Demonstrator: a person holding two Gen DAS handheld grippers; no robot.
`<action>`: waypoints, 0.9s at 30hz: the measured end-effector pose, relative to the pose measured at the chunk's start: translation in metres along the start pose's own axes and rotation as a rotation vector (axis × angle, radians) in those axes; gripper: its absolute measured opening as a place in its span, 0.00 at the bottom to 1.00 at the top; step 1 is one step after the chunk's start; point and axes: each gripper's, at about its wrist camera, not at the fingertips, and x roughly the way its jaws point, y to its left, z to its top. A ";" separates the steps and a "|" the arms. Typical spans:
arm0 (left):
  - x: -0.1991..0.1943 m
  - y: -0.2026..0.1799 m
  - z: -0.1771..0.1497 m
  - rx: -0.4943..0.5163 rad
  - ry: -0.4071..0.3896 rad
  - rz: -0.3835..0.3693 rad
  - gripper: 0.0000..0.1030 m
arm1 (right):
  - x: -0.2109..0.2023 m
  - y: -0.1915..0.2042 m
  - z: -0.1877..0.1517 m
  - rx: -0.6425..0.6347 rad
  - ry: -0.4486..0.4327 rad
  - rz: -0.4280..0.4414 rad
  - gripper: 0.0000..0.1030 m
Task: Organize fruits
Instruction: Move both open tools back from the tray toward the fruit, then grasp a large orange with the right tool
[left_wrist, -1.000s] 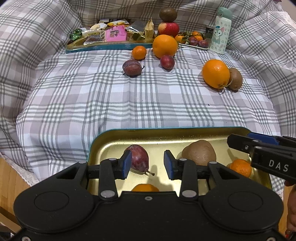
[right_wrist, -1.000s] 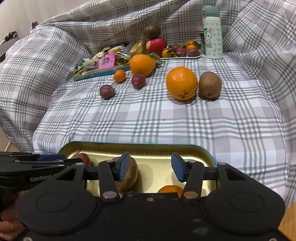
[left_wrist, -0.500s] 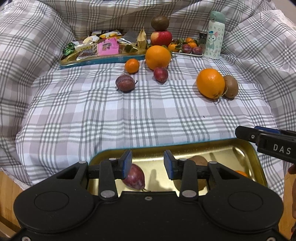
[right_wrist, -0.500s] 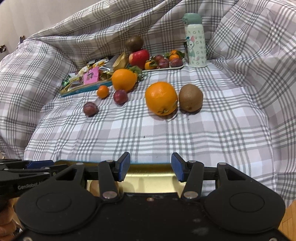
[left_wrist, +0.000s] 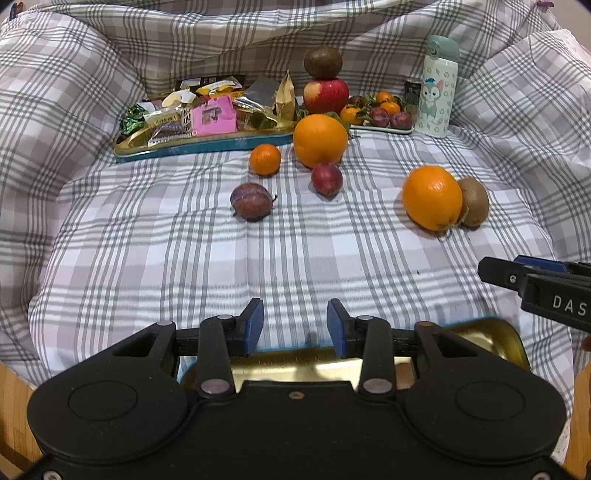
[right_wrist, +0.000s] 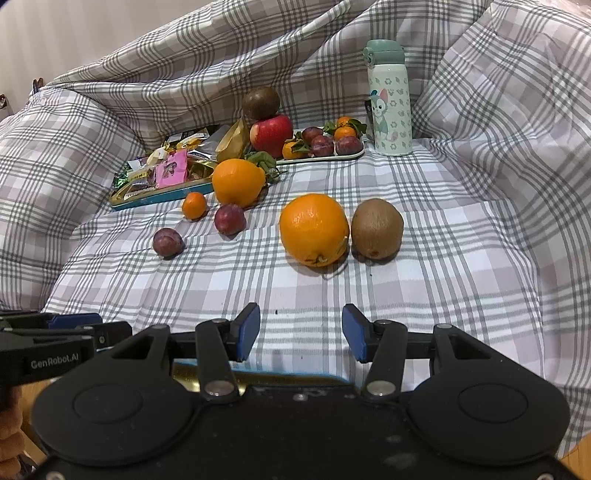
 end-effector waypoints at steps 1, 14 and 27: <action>0.002 0.000 0.003 0.000 -0.001 0.002 0.45 | 0.002 0.000 0.001 -0.001 -0.001 0.000 0.51; 0.034 0.014 0.030 -0.029 0.013 0.027 0.45 | 0.036 0.000 0.033 -0.016 -0.006 -0.013 0.51; 0.066 0.024 0.052 -0.054 0.044 0.047 0.45 | 0.066 -0.004 0.061 -0.022 -0.035 -0.043 0.51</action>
